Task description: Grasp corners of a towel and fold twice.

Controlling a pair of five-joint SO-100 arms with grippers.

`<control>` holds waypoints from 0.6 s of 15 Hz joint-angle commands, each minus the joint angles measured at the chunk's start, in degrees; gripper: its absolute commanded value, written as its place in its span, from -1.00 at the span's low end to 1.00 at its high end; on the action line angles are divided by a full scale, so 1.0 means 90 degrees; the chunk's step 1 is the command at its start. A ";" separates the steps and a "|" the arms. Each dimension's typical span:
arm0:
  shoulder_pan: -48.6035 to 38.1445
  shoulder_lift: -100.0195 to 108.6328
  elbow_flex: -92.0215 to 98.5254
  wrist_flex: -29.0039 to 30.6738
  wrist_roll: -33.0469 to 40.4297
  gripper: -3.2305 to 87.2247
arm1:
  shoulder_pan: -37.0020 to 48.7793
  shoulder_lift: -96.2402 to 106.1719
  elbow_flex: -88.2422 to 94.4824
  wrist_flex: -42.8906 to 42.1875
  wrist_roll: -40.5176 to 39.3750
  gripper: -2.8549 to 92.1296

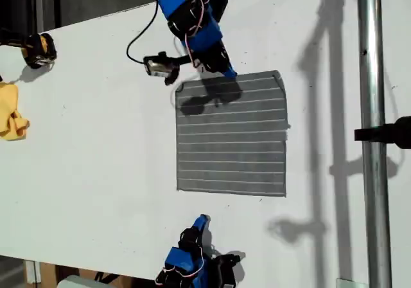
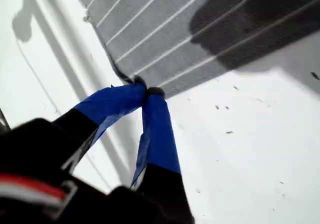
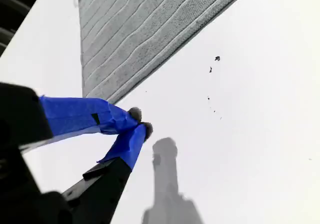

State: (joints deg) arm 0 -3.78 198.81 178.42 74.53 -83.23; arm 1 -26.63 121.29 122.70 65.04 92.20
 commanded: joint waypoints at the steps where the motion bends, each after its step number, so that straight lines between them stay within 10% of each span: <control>1: 0.0166 0.0020 0.0020 0.0010 -0.0117 -0.96 | -0.0645 -0.1592 -0.1777 0.0029 -0.0010 -0.94; 9: 0.0186 0.0020 0.0020 0.0010 -0.0176 -0.96 | -0.1670 -0.3428 -0.4521 0.1475 -0.0127 -0.94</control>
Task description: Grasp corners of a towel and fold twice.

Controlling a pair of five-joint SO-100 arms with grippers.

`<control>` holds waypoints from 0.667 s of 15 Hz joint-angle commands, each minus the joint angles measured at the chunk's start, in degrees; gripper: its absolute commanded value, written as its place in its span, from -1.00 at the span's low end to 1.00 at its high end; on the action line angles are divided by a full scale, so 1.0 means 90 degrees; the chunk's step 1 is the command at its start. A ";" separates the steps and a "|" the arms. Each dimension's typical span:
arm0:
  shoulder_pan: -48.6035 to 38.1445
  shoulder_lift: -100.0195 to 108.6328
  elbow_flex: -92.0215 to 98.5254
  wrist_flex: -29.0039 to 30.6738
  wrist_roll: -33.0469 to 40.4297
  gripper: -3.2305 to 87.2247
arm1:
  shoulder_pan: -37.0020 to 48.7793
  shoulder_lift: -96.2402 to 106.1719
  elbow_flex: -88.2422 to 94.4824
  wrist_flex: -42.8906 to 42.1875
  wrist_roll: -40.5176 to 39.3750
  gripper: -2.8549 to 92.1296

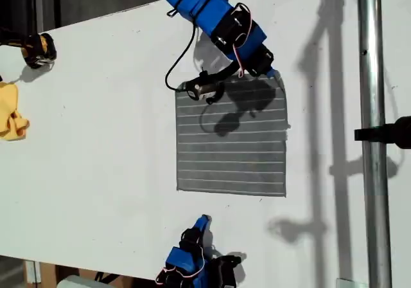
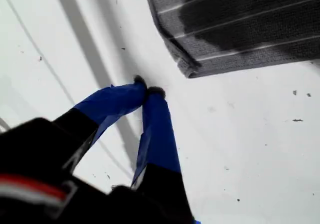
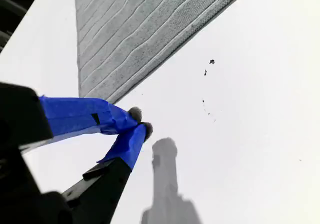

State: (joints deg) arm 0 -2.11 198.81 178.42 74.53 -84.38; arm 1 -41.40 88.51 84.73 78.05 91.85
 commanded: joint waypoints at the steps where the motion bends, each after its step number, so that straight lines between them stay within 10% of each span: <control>1: 0.0000 0.0020 0.0020 0.0010 0.0000 -0.96 | 0.0010 0.0293 -0.0195 0.0010 -0.0234 -0.82; 4: 0.0029 0.0020 0.0020 0.0010 0.0020 -0.96 | 0.0098 0.0752 -0.0029 0.0127 -0.0244 -0.04; 10: 0.0010 0.0020 0.0020 0.0010 0.0137 -0.96 | 0.0205 0.0566 0.0791 0.0537 0.0137 -0.03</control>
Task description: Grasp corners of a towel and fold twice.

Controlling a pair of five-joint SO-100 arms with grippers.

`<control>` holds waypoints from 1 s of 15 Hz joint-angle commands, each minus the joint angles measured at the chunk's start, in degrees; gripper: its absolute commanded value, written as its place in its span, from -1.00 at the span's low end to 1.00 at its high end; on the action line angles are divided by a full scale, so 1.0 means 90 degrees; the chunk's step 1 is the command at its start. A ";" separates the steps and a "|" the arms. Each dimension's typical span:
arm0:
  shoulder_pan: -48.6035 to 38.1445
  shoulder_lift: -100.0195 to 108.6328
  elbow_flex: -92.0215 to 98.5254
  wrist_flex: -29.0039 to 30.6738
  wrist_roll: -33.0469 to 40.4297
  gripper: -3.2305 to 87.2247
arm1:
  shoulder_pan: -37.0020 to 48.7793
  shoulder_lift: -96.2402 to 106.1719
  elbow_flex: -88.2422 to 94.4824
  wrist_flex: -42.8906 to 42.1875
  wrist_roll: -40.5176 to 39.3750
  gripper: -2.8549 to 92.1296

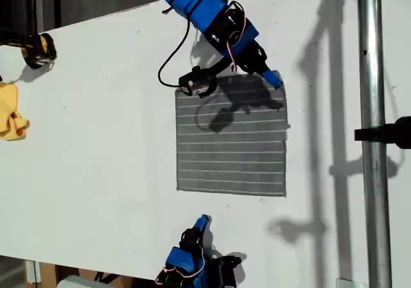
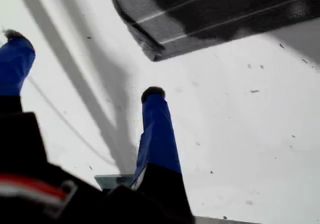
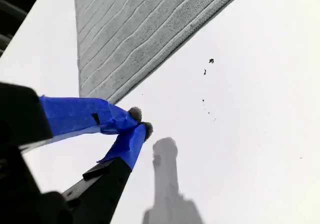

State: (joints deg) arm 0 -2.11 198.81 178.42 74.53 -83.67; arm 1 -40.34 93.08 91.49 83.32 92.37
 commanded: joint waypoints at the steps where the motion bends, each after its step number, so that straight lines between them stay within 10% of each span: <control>1: 0.0029 0.0020 0.0020 0.0010 0.0039 -0.96 | 0.0117 -0.0186 0.0098 -0.0166 0.0078 -0.04; 15: 0.0264 0.0020 0.0020 0.0020 -0.0322 -0.96 | 0.0068 -0.2617 0.0127 -0.1230 0.0107 -0.23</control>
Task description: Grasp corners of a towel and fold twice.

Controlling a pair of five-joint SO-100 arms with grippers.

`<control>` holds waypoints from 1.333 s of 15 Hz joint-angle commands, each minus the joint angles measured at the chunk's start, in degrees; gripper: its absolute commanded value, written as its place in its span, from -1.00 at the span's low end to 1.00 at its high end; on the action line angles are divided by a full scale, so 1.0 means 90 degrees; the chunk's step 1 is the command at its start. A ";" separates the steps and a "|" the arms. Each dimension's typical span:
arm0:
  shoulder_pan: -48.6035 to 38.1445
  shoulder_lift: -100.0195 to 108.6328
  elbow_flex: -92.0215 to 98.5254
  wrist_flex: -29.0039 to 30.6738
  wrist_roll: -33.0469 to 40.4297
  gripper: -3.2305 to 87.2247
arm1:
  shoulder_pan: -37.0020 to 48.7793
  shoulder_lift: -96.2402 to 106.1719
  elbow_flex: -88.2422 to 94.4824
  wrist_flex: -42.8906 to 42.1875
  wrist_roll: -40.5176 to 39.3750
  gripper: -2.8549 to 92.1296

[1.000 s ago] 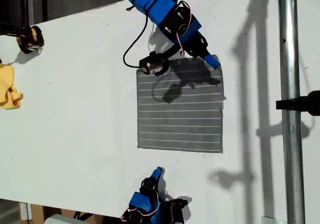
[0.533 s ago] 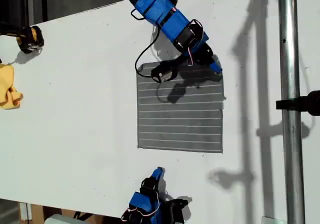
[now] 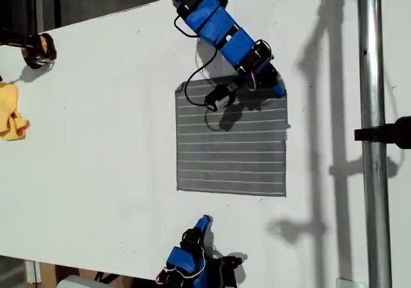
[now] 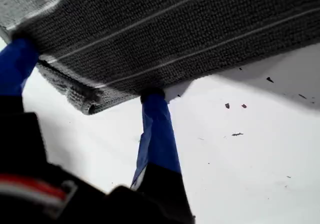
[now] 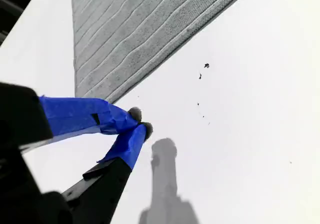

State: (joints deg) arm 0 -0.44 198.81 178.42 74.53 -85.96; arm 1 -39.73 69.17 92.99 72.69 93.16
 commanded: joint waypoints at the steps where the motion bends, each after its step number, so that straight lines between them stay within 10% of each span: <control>1: 0.0098 0.0020 0.0020 0.0020 -0.0088 -0.96 | 0.0020 0.0049 -0.0059 -0.0049 0.0000 -0.35; 2: 0.0098 0.0020 0.0020 0.0020 -0.0098 -0.96 | 0.0020 0.0049 -0.0127 0.0088 0.0117 -0.77; 5: 0.0088 0.0020 0.0020 0.0020 -0.0117 -0.96 | 0.0049 0.0107 -0.0186 0.0146 0.0098 -0.94; 14: 0.0518 -0.0166 -0.1172 0.0615 -0.0879 -0.96 | 0.0244 0.0010 -0.0264 -0.0020 -0.0225 -0.94; 20: 0.1318 -0.7529 -0.6563 -0.0312 0.0020 -0.96 | 0.0381 0.0010 -0.0352 -0.0029 -0.0352 -0.94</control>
State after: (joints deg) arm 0 9.76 148.36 134.47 73.30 -88.68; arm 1 -37.53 68.99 91.93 72.60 90.53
